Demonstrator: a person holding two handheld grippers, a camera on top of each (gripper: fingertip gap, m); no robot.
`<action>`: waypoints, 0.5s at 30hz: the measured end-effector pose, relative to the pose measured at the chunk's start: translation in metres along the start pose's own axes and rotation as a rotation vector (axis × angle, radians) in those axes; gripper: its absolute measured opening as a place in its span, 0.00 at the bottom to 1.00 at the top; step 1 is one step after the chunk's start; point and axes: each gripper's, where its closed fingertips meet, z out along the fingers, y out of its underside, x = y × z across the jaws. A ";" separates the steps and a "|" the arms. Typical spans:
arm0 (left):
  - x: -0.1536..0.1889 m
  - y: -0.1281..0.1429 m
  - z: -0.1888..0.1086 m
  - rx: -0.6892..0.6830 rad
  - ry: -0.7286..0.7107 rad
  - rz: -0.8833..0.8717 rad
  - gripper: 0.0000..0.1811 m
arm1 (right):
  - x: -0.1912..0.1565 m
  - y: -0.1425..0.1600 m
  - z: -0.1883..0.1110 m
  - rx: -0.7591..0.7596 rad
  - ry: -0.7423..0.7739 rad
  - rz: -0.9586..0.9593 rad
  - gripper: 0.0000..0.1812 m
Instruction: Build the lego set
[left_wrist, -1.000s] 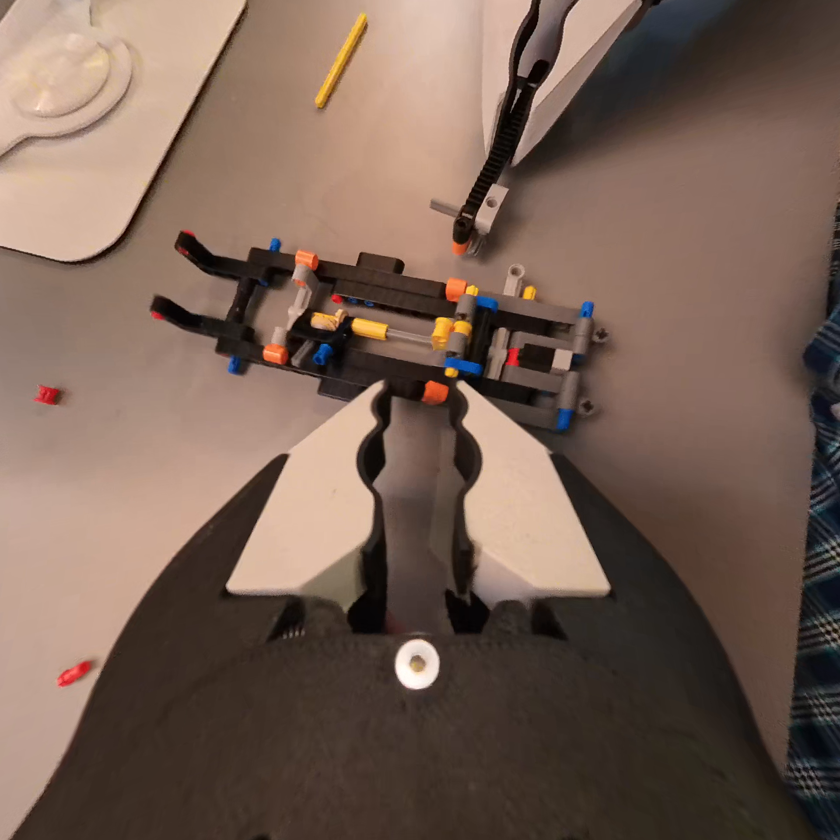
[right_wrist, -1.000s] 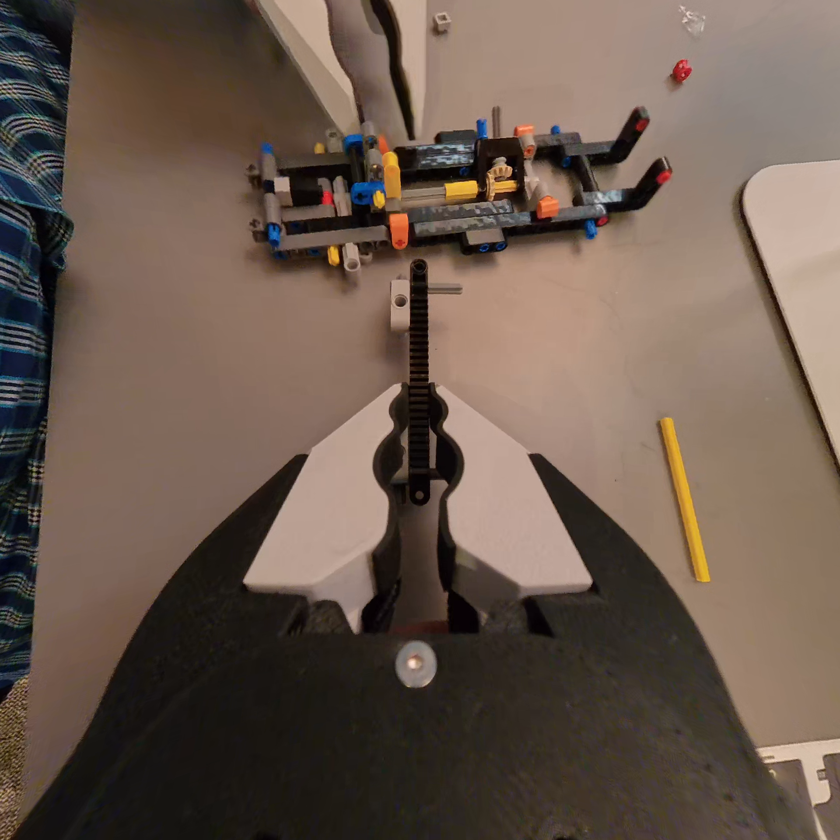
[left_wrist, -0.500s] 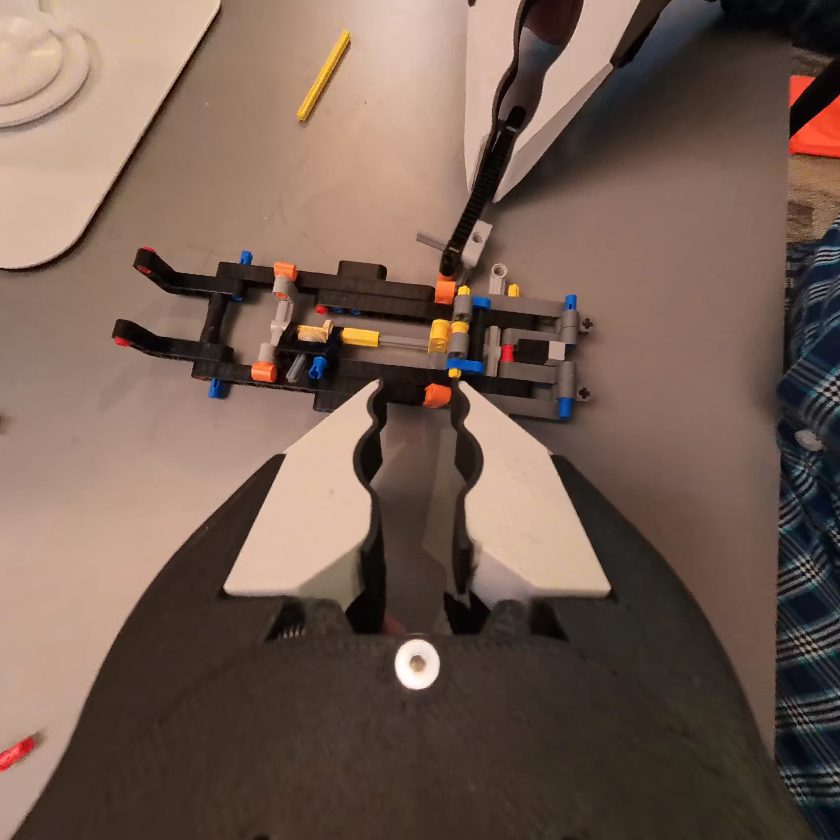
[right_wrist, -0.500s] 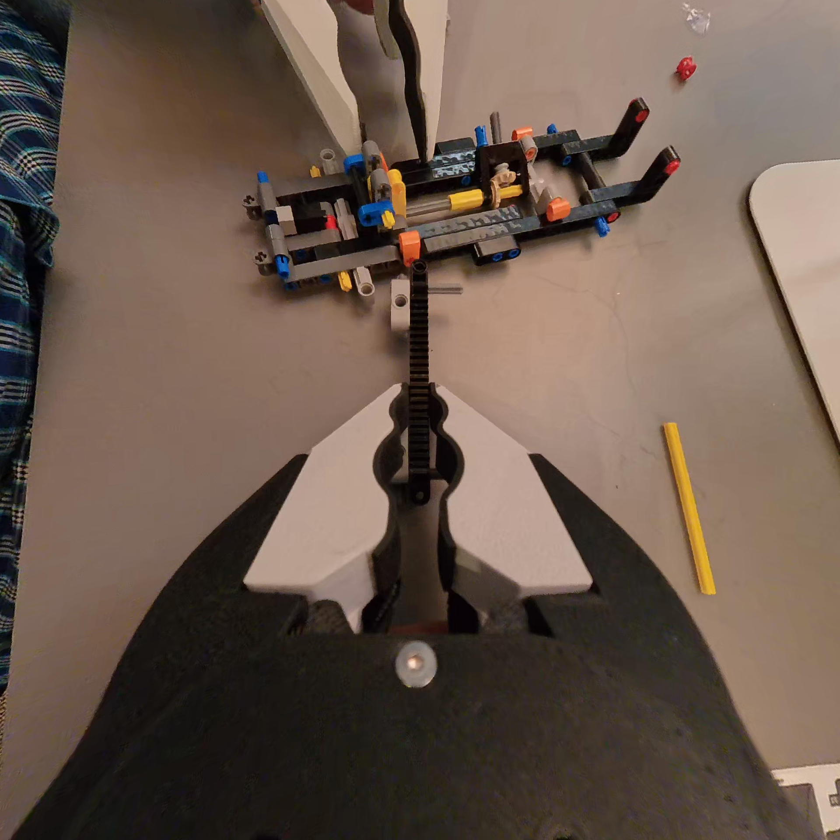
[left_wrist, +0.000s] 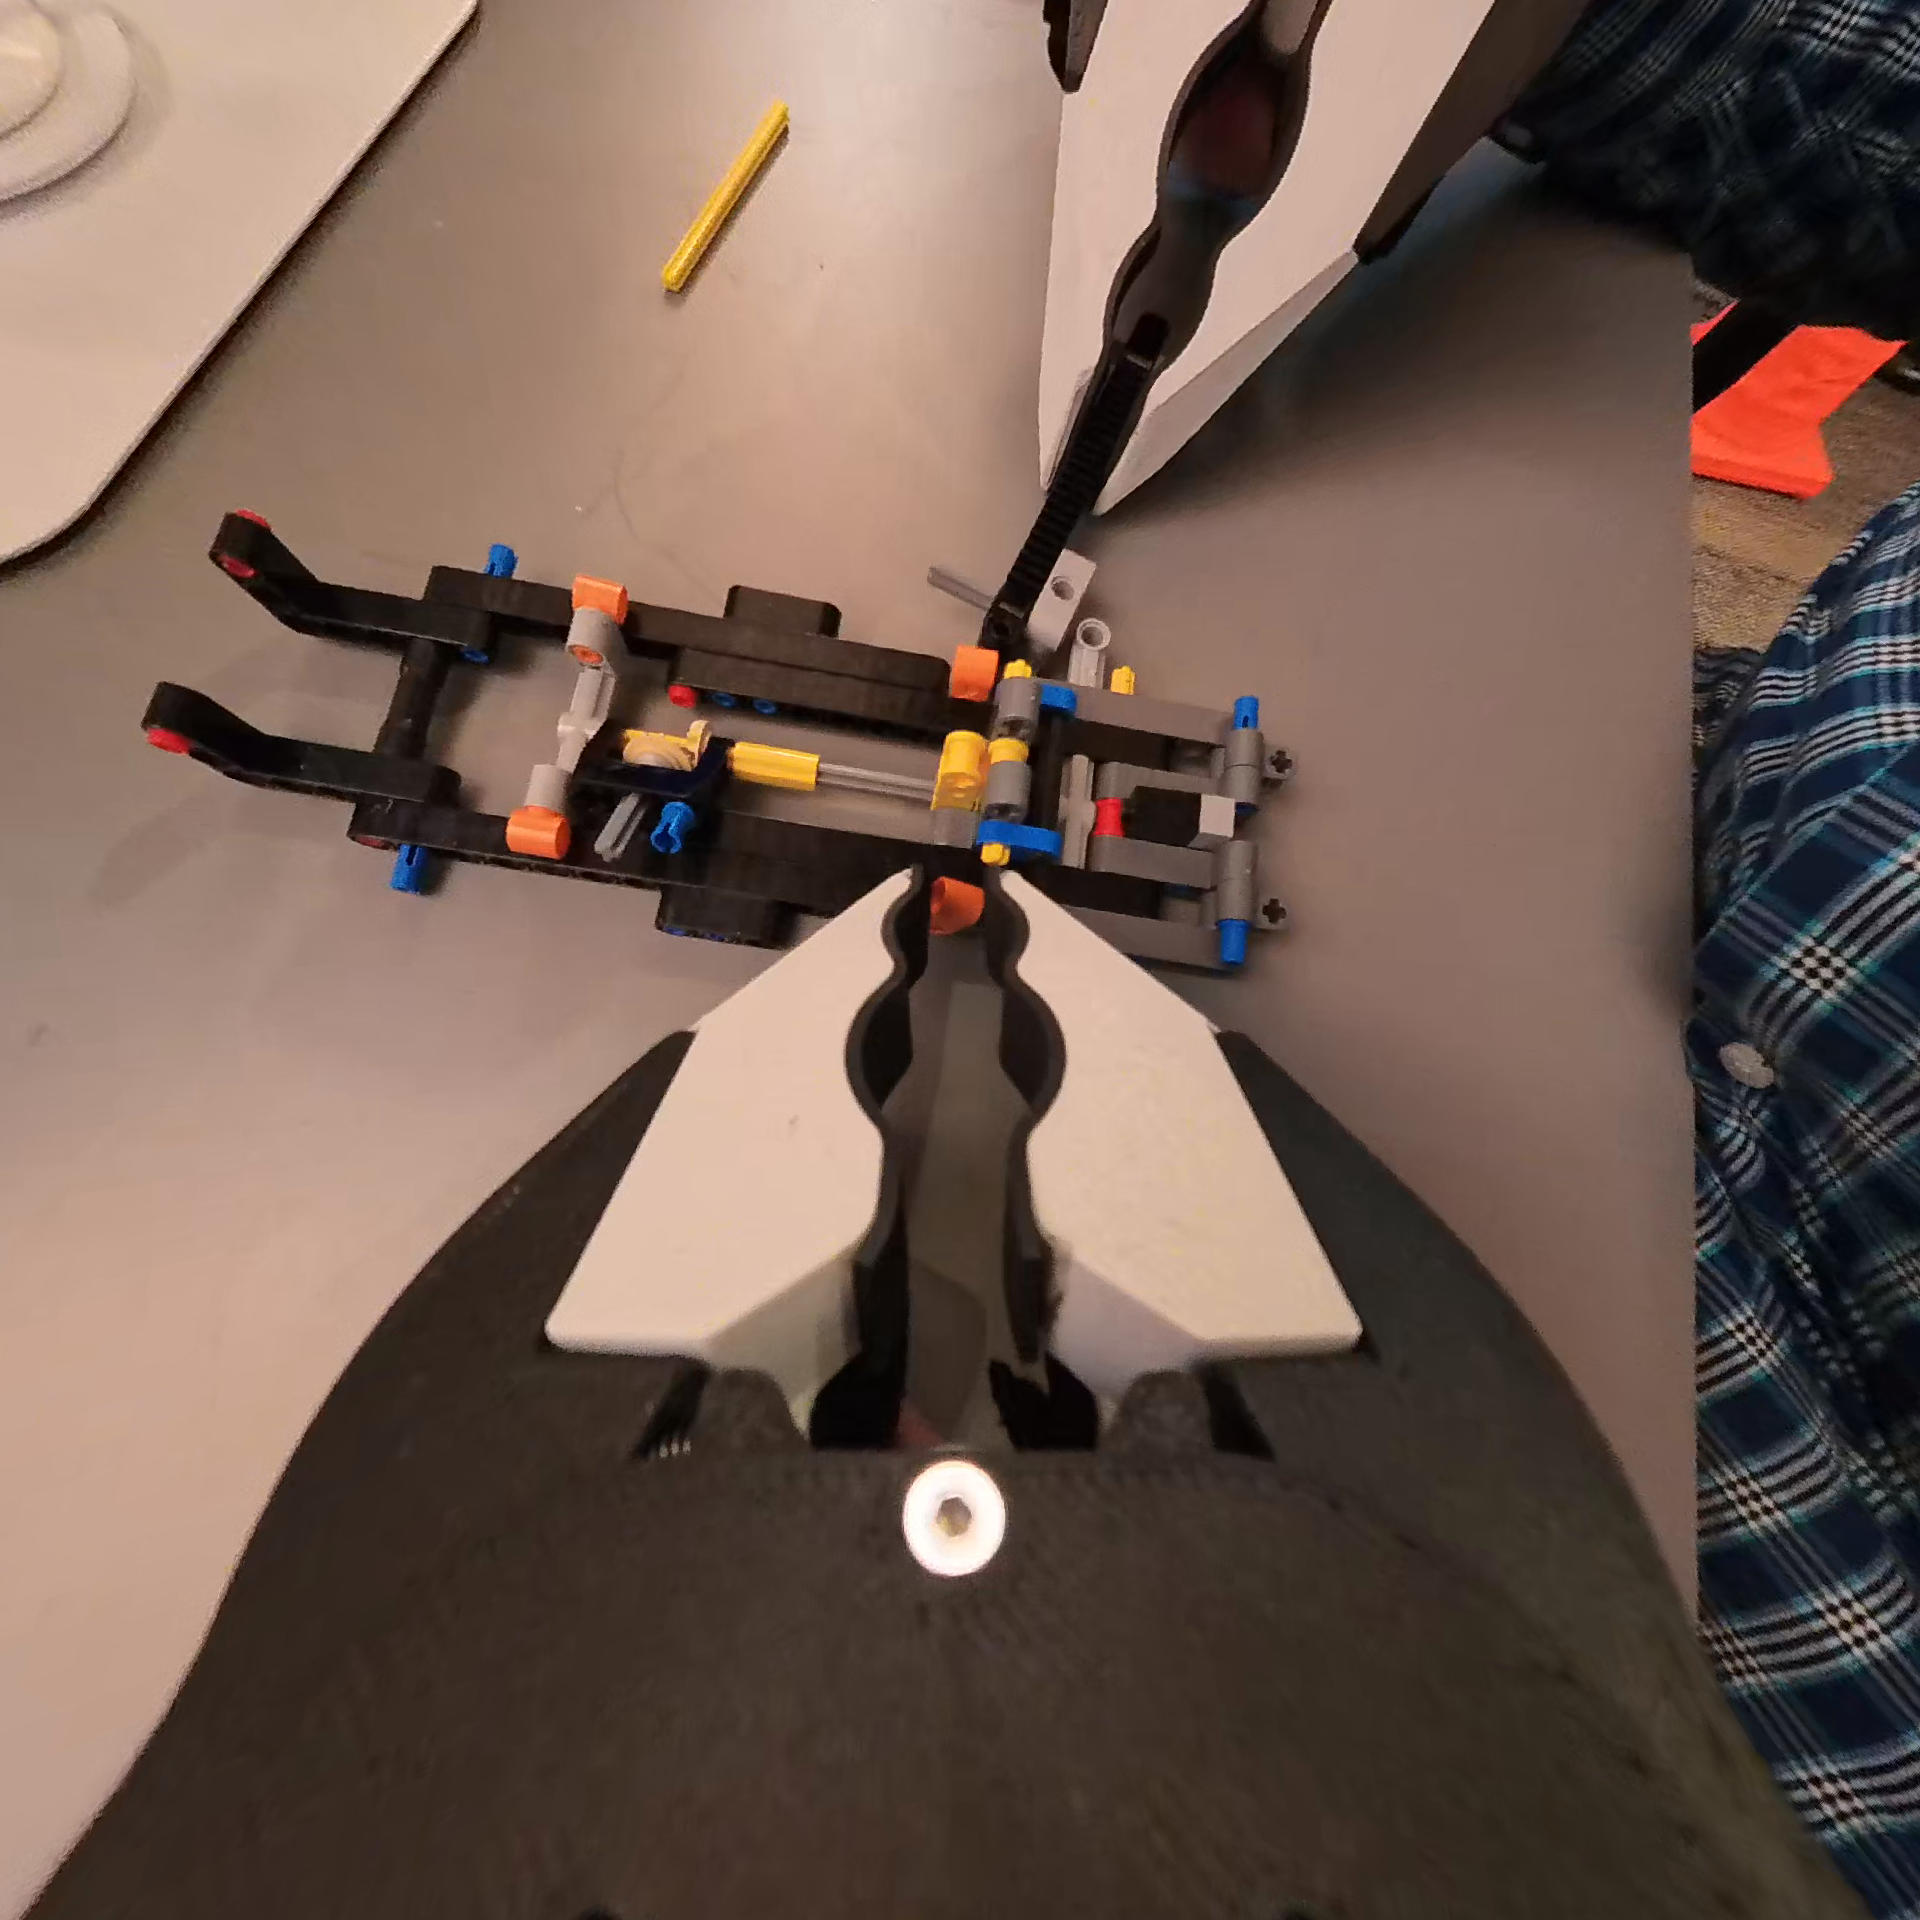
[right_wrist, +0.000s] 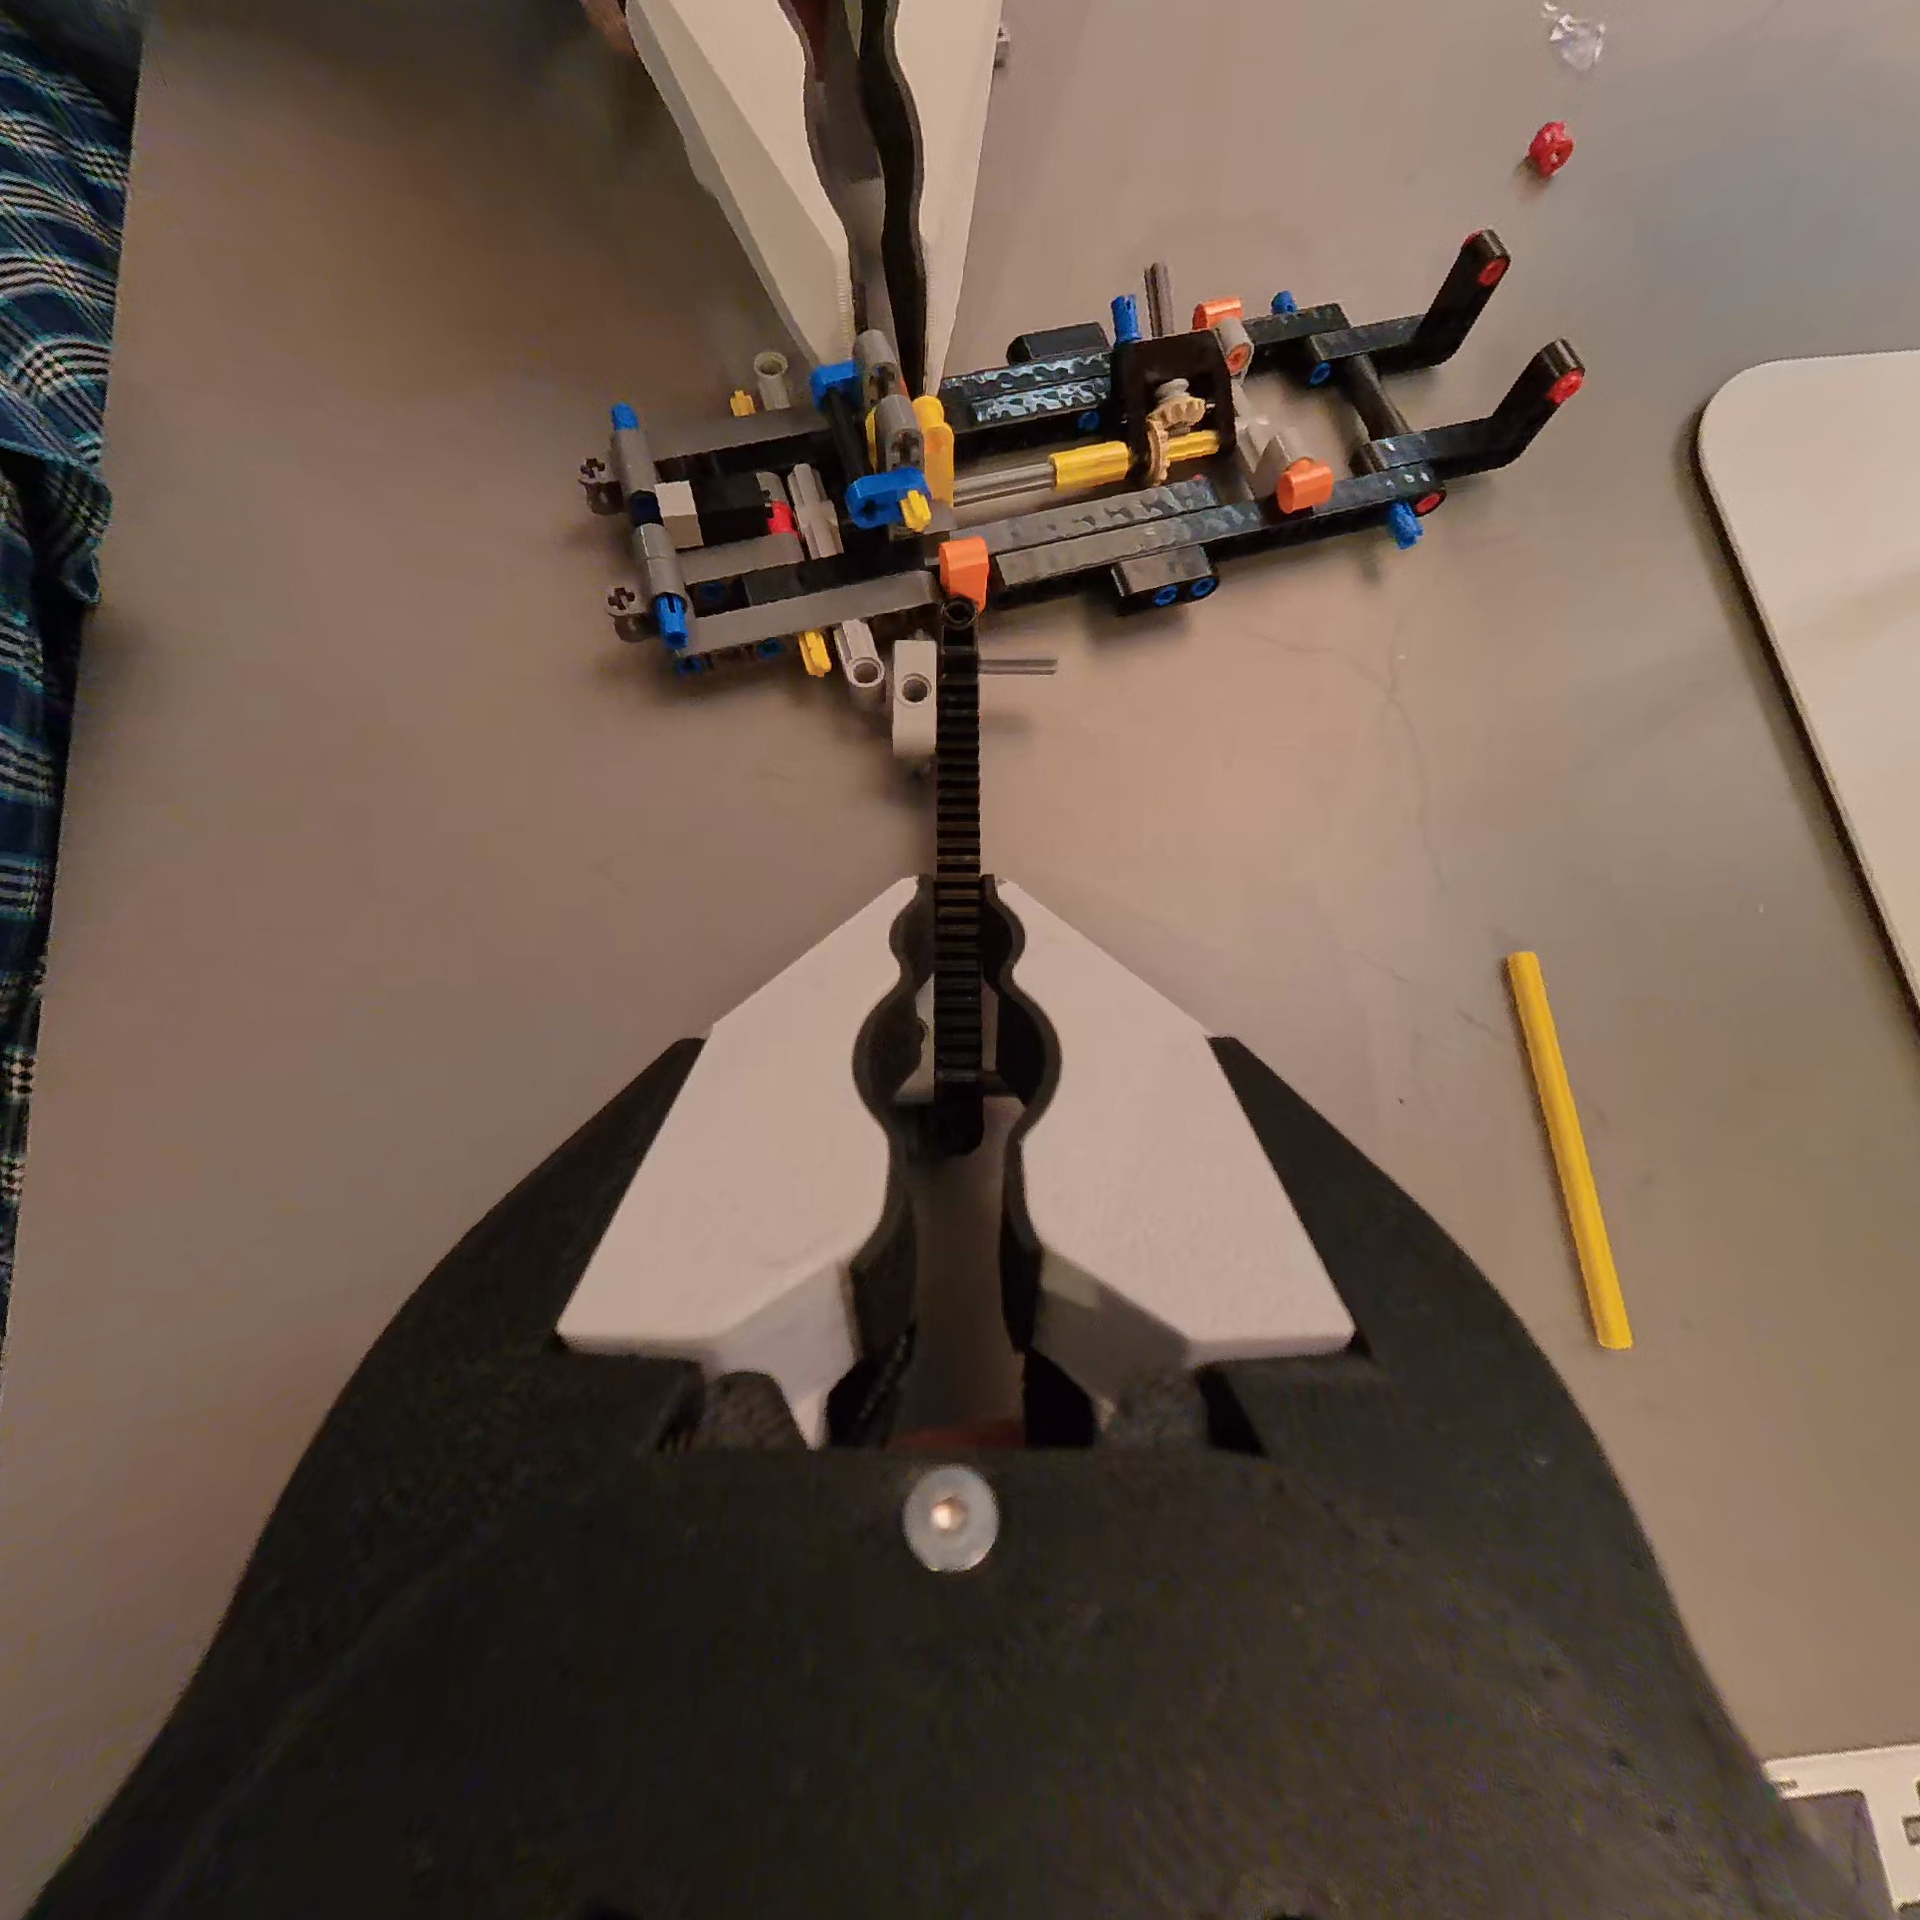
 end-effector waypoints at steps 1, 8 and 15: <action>0.000 0.000 0.000 0.003 -0.002 -0.003 0.05 | 0.000 0.000 0.000 0.001 0.002 0.000 0.03; -0.003 -0.002 -0.007 0.047 -0.038 -0.031 0.16 | 0.003 -0.002 -0.003 0.012 0.014 0.002 0.03; -0.002 0.000 -0.011 0.062 -0.085 -0.053 0.19 | 0.007 -0.007 -0.005 0.021 0.018 -0.003 0.03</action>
